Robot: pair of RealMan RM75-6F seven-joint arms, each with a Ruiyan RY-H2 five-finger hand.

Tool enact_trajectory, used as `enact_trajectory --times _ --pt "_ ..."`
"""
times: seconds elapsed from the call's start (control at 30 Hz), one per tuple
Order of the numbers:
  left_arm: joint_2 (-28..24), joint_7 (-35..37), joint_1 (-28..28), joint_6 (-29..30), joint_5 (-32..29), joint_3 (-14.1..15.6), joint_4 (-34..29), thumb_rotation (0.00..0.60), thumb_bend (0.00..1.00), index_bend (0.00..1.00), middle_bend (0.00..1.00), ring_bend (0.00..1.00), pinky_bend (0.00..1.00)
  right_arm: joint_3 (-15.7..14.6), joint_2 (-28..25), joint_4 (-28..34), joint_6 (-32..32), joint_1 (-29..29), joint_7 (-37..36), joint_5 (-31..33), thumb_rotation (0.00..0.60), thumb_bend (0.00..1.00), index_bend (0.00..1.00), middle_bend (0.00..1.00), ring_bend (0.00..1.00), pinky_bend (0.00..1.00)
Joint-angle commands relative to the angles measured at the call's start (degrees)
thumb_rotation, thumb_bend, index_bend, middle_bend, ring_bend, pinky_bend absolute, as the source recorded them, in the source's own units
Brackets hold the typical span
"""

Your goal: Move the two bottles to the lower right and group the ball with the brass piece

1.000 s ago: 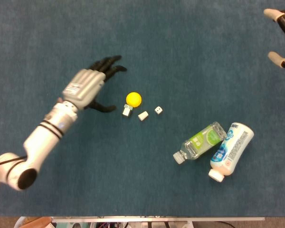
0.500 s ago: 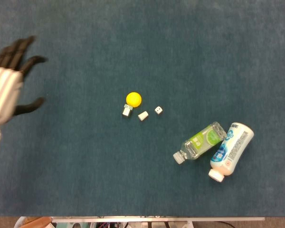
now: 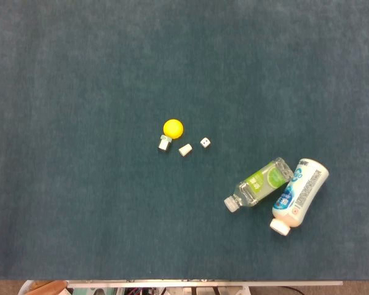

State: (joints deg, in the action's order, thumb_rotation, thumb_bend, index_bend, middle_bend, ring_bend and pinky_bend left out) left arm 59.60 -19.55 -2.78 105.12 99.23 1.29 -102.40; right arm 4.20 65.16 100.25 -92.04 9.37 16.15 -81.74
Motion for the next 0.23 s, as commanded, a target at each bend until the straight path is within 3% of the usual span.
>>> enact_trajectory --times 0.03,0.23 --pt "2.1 1.0 3.2 3.4 -0.9 0.3 3.5 0.6 0.16 0.32 0.14 0.12 0.18 -0.3 1.3 -0.3 -1.9 -2.1 -1.3 0.5 0.6 0.0 0.4 0.43 0.31 0.4" --pt "1.1 6.1 5.5 2.9 -3.7 0.7 5.2 0.6 0.16 0.32 0.15 0.12 0.18 0.4 2.4 -1.6 -1.4 -3.3 -3.5 2.1 0.6 0.0 0.41 0.43 0.31 0.4"
